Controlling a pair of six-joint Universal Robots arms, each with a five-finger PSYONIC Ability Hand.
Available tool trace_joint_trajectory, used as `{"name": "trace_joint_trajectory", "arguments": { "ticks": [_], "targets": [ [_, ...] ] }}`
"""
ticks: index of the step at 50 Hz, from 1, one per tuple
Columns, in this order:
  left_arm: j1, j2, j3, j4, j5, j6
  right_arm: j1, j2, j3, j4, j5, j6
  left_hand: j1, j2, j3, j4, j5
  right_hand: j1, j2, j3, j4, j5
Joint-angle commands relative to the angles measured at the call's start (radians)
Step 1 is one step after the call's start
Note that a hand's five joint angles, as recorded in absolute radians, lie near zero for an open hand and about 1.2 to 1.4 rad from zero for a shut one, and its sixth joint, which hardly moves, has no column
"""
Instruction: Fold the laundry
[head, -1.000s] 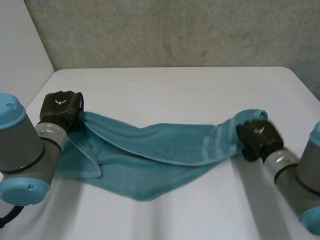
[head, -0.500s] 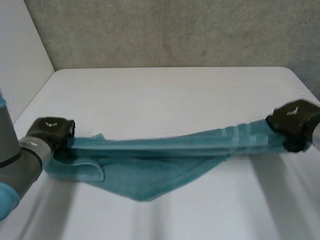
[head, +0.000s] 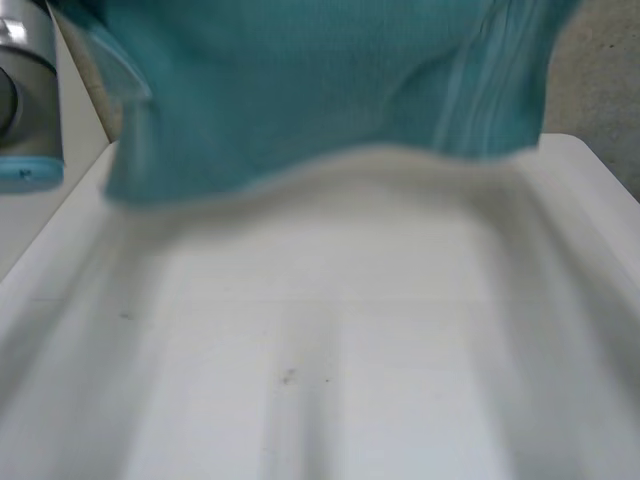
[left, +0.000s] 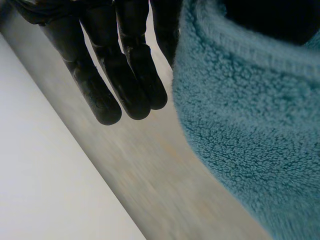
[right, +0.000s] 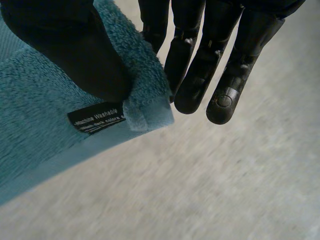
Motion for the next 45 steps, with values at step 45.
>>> {"name": "trace_joint_trajectory", "arguments": {
  "ticks": [45],
  "targets": [
    [0.148, -0.102, -0.692, -0.149, 0.017, -0.005, -0.236, -0.228, 1.177, -0.136, -0.211, 0.045, -0.561, -0.651, -0.644, -0.645, -0.622, 0.423, 0.213, 0.209, 0.204, 0.246]
  ]
}}
